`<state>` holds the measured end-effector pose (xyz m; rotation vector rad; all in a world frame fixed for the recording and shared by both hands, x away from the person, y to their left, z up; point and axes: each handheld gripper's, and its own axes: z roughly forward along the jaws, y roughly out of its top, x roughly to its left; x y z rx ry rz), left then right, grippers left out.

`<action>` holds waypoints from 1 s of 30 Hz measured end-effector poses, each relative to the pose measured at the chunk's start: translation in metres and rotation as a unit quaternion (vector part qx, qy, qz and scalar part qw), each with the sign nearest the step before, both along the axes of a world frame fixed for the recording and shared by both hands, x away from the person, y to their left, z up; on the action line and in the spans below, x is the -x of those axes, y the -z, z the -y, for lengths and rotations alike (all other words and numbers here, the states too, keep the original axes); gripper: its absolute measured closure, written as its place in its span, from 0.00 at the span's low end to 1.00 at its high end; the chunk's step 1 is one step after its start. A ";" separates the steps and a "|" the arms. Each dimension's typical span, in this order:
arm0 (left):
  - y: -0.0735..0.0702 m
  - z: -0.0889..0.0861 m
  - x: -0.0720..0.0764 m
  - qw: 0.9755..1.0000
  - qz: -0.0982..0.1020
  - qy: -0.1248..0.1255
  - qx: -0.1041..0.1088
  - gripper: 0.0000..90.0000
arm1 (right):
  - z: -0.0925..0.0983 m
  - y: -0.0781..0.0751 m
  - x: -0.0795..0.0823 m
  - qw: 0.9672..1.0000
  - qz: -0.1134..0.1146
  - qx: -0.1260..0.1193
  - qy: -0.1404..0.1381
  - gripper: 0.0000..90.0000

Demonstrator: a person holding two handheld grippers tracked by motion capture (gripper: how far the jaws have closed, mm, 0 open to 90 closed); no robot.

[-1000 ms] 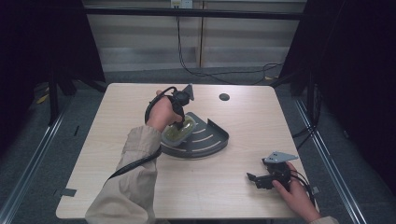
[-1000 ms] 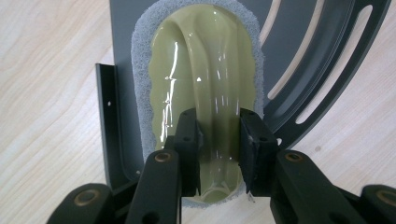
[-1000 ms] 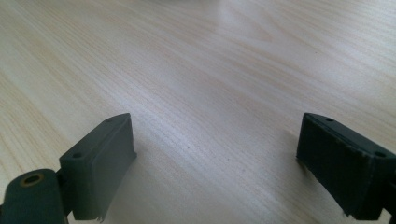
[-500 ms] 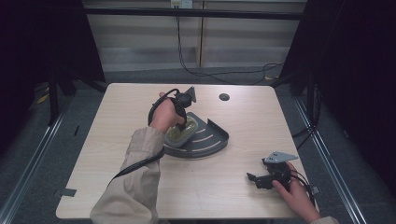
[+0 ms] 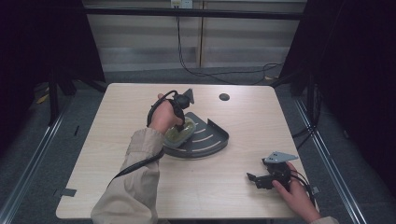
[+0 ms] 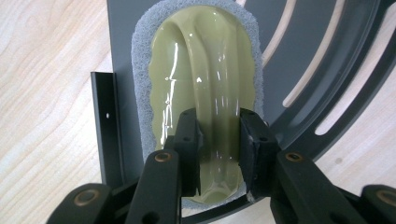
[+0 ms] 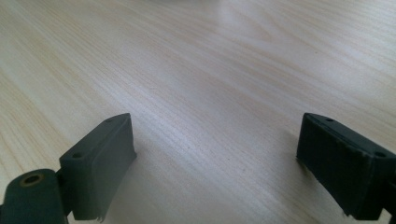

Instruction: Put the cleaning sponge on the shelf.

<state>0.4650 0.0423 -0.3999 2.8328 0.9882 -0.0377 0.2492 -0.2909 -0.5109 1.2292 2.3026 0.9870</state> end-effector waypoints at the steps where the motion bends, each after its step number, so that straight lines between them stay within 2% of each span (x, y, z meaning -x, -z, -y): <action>1: 0.000 0.000 0.000 1.000 0.000 0.000 0.000 0.79 | 0.000 0.000 0.000 1.000 0.000 0.000 0.000 0.12; 8: 0.006 -0.006 -0.001 1.000 -0.003 -0.012 0.002 0.79 | 0.000 0.000 0.000 1.000 0.000 0.000 0.000 0.12; 11: 0.009 -0.009 -0.002 1.000 -0.004 -0.009 0.000 0.79 | 0.000 0.000 0.000 1.000 0.000 0.000 0.000 0.12; 12: 0.010 -0.011 -0.002 1.000 -0.005 -0.016 0.002 0.79 | 0.000 0.000 0.000 1.000 0.000 0.000 0.000 0.12; 30: 0.016 -0.015 -0.003 1.000 -0.009 -0.015 -0.002 0.79 | 0.000 0.000 0.000 1.000 0.000 0.000 0.000 0.12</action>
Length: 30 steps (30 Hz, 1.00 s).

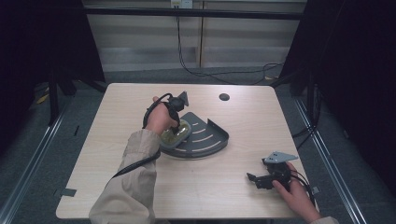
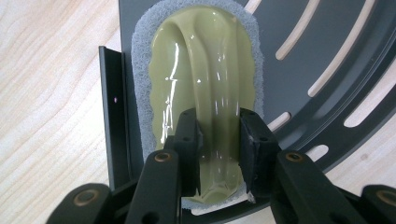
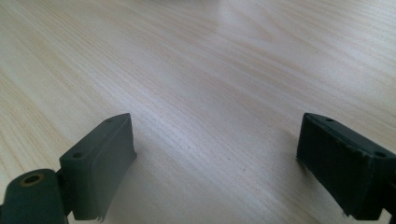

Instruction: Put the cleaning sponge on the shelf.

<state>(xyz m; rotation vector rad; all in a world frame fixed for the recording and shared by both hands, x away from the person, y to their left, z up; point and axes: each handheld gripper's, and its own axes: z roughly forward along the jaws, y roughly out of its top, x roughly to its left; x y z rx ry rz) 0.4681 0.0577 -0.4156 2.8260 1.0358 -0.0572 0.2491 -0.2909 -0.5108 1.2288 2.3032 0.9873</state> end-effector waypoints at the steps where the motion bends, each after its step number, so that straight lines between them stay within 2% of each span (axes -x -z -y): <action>1: 0.000 0.000 0.000 1.000 0.000 -0.001 0.000 0.79 | 0.000 0.000 0.000 1.000 0.001 0.000 -0.002 0.12; 10: 0.006 -0.005 0.000 1.000 0.002 -0.008 0.001 0.79 | 0.000 0.000 0.000 1.000 0.000 0.000 0.000 0.12; 30: 0.008 -0.012 -0.002 1.000 0.011 -0.012 0.002 0.78 | 0.000 0.000 0.000 1.000 0.001 0.000 -0.001 0.12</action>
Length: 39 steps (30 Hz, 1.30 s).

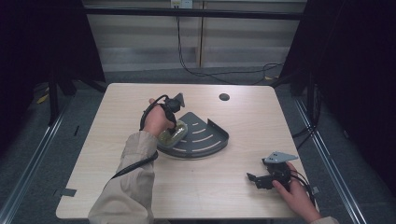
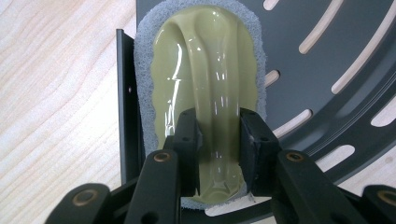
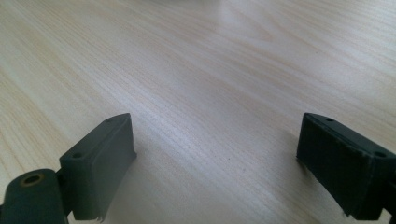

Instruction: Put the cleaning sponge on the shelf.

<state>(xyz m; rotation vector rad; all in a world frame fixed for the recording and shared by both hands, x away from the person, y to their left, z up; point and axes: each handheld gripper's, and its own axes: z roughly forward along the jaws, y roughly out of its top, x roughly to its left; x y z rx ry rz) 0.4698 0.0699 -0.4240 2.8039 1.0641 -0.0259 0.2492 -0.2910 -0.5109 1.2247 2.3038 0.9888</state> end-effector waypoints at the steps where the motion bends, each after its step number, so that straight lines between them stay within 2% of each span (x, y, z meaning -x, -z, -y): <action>1: 0.000 0.000 0.000 1.000 0.000 0.000 0.000 0.78 | 0.000 0.000 0.000 1.000 0.000 0.000 0.000 0.12; 18: 0.003 -0.001 0.000 1.000 0.004 -0.008 -0.005 0.77 | 0.000 0.000 0.000 1.000 0.000 0.000 0.000 0.12; 19: 0.004 -0.002 0.000 1.000 0.004 -0.015 -0.004 0.77 | 0.000 0.000 0.000 1.000 -0.001 0.000 0.001 0.12; 30: 0.003 -0.002 0.000 1.000 0.002 -0.029 0.003 0.71 | 0.000 0.000 0.000 1.000 0.000 0.000 0.000 0.12; 39: 0.002 -0.003 0.001 0.999 0.010 -0.041 0.006 0.63 | 0.000 0.000 0.000 1.000 0.000 0.000 0.000 0.12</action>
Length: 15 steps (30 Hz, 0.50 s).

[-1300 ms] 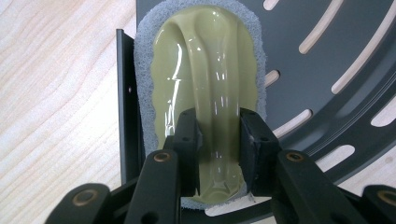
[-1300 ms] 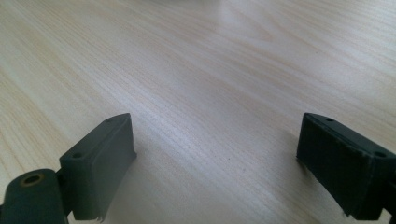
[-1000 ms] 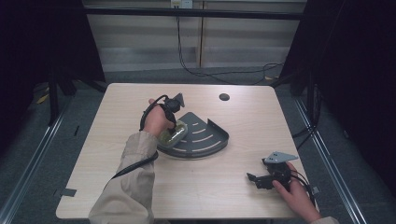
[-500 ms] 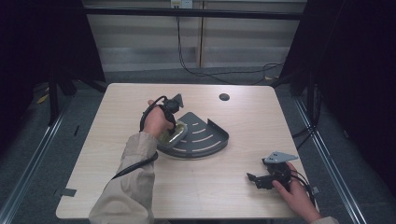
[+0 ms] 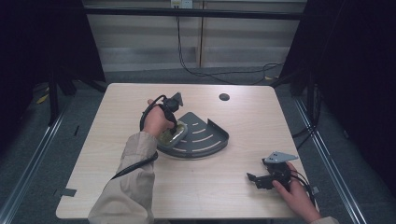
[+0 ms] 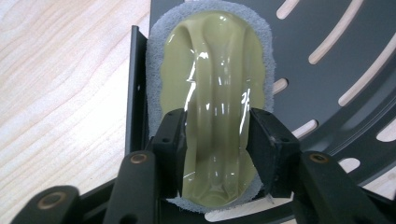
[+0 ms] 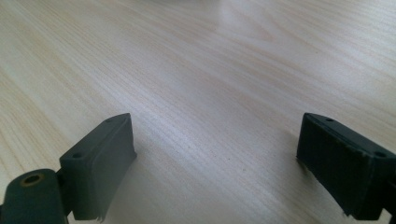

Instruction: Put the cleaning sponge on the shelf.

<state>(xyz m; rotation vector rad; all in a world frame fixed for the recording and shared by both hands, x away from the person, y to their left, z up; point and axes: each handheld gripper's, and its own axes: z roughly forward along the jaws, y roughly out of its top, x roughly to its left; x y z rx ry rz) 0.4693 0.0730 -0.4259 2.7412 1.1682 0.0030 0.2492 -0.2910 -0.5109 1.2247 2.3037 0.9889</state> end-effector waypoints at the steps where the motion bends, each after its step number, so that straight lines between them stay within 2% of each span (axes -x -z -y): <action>1: 0.000 0.000 0.000 1.000 0.003 -0.001 -0.002 0.62 | 0.000 0.000 0.000 1.000 -0.001 0.000 0.001 0.12; 14: -0.005 -0.005 0.000 1.000 0.010 -0.019 0.006 0.48 | 0.000 0.000 0.000 1.000 0.000 0.000 0.000 0.12; 15: -0.006 -0.006 0.000 1.000 0.013 -0.017 0.001 0.46 | 0.000 0.000 0.000 1.000 0.000 0.000 0.000 0.12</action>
